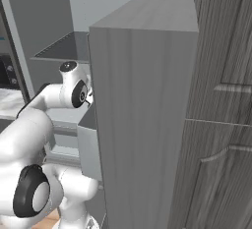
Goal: Transport the fish from the fridge to the microwave and turn on the microwave.
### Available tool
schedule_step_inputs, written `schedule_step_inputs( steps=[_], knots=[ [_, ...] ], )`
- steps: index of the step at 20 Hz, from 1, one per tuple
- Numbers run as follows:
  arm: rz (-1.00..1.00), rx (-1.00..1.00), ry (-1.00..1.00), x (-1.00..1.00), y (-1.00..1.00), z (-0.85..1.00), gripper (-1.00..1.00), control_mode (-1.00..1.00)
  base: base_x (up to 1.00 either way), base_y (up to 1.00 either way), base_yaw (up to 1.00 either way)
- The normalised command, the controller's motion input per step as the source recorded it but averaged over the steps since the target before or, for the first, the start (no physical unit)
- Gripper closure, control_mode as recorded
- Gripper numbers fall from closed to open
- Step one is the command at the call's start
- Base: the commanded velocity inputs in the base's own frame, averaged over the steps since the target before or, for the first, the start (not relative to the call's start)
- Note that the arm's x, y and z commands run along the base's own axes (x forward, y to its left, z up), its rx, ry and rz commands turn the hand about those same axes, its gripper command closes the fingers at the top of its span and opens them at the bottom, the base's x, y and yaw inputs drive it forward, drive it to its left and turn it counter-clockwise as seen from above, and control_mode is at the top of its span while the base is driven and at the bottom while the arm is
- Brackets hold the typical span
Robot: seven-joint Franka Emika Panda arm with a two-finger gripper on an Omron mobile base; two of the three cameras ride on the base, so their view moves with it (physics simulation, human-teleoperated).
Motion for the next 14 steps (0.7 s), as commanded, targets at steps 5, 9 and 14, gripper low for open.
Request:
schedule_step_inputs(
  steps=[5,9,14],
  knots=[
    [-0.04,0.0,0.0,0.23,0.0,-0.15,-1.0,-1.0,0.0,0.0,0.0],
    [-0.04,0.0,0.0,0.26,0.0,-0.2,-1.0,-1.0,0.0,0.0,0.0],
    [-0.03,0.0,0.0,0.2,0.0,-0.19,-1.0,-1.0,0.0,0.0,0.0]
  ],
)
